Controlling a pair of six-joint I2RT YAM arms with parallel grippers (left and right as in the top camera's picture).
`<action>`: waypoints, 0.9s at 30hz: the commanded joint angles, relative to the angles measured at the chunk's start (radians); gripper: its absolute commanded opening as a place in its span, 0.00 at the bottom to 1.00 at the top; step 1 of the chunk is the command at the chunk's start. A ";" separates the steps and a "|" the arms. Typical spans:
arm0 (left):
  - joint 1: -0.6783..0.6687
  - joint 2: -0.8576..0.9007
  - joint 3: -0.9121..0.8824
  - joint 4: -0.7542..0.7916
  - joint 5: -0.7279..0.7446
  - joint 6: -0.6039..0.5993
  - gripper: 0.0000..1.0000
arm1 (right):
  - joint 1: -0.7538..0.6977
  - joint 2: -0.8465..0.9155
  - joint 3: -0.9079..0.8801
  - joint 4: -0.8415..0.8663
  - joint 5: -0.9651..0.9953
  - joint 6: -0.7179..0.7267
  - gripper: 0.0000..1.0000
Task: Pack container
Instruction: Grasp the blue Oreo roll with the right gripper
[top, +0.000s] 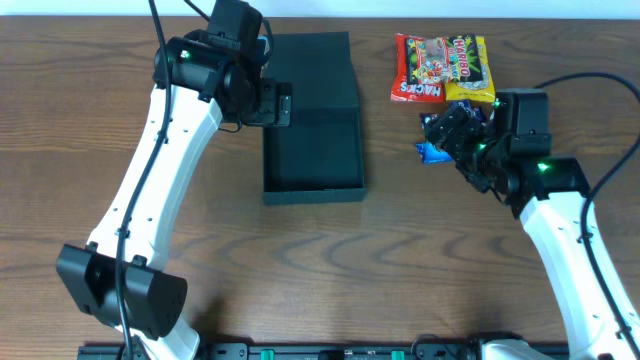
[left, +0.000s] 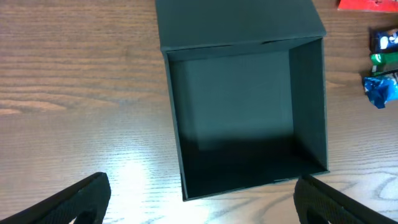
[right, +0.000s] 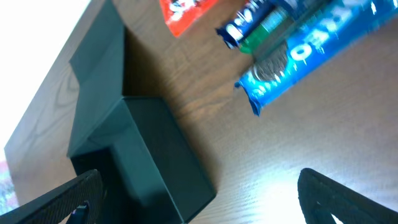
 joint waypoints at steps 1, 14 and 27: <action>0.000 0.004 0.004 0.002 0.014 0.022 0.95 | -0.003 0.008 0.003 0.007 0.037 0.104 0.99; 0.003 0.004 0.004 0.136 0.010 0.116 0.95 | -0.006 0.249 0.040 0.043 0.107 0.390 0.89; 0.003 0.004 0.004 0.145 -0.040 0.154 0.95 | -0.031 0.668 0.526 -0.350 0.127 0.418 0.99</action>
